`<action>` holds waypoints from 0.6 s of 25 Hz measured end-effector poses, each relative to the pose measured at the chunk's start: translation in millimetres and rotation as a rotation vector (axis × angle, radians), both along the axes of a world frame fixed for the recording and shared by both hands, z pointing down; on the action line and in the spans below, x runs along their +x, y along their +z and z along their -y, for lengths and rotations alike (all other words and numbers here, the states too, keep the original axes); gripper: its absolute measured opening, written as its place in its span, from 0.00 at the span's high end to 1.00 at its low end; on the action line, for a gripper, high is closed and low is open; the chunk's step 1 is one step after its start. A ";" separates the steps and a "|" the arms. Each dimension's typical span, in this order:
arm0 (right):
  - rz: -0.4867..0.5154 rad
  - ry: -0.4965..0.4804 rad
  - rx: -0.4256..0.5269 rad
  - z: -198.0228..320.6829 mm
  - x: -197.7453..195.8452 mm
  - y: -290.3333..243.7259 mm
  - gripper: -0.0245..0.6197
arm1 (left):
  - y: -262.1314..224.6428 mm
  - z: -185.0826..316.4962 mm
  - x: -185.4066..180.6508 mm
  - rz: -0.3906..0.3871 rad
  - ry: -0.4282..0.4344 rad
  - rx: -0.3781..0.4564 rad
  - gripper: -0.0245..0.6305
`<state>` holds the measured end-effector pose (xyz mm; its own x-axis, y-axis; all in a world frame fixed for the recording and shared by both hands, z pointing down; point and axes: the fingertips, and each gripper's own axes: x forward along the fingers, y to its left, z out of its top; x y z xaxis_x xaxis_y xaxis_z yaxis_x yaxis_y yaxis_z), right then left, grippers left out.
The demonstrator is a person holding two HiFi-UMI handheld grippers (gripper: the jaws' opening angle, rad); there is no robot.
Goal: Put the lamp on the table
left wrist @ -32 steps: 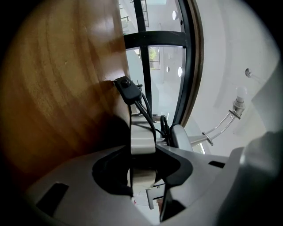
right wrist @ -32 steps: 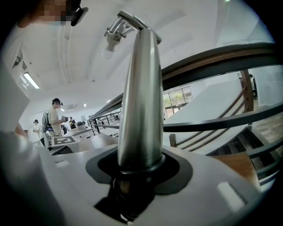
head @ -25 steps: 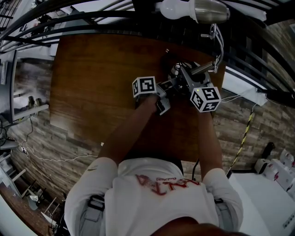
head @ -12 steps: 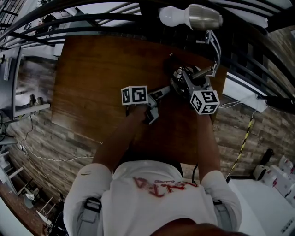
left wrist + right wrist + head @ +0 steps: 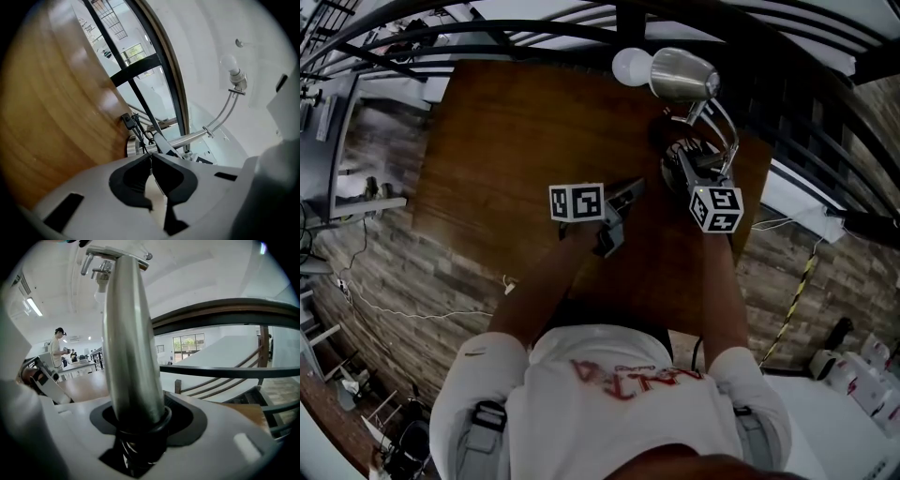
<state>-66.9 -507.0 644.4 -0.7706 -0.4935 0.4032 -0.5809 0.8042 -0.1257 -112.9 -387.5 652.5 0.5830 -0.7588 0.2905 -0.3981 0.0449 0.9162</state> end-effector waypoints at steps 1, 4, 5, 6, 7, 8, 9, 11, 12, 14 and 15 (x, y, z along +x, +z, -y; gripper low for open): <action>-0.005 0.007 0.003 -0.4 -0.2 1.6 0.62 | -1.8 -1.4 0.1 0.016 0.005 0.008 0.93; 0.007 0.044 -0.012 1.2 3.3 3.7 0.62 | -7.4 -7.7 -0.5 0.067 0.022 0.028 0.93; 0.005 0.051 -0.017 1.2 3.5 4.3 0.62 | -9.8 -10.3 -1.6 0.086 0.027 0.035 0.93; 0.000 0.054 -0.024 1.3 3.2 5.1 0.61 | -12.4 -12.6 -3.1 0.105 0.030 0.042 0.93; -0.005 0.058 -0.037 1.7 2.7 6.1 0.61 | -15.2 -14.4 -4.7 0.118 0.033 0.048 0.93; -0.011 0.065 -0.053 2.2 2.1 7.2 0.61 | -18.4 -16.0 -6.3 0.125 0.034 0.053 0.93; -0.019 0.073 -0.067 1.7 1.5 8.2 0.61 | -21.7 -18.2 -7.9 0.129 0.035 0.058 0.93; -0.040 0.086 -0.079 -5.1 -0.2 8.8 0.60 | -29.3 -25.3 -12.1 0.144 0.036 0.068 0.93; -0.047 0.089 -0.079 -11.1 -1.0 7.4 0.55 | -34.4 -29.4 -15.2 0.160 0.036 0.075 0.93; -0.045 0.095 -0.073 -22.6 0.0 1.1 0.50 | -46.3 -35.2 -21.1 0.190 0.036 0.095 0.93; -0.039 0.103 -0.070 -27.2 3.3 -3.1 0.46 | -51.1 -36.9 -22.3 0.191 0.037 0.102 0.93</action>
<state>-63.7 -479.8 641.3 -0.7007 -0.5388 0.4678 -0.6652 0.7304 -0.1551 -135.1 -350.6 601.5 0.5529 -0.7688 0.3213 -0.5642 -0.0618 0.8233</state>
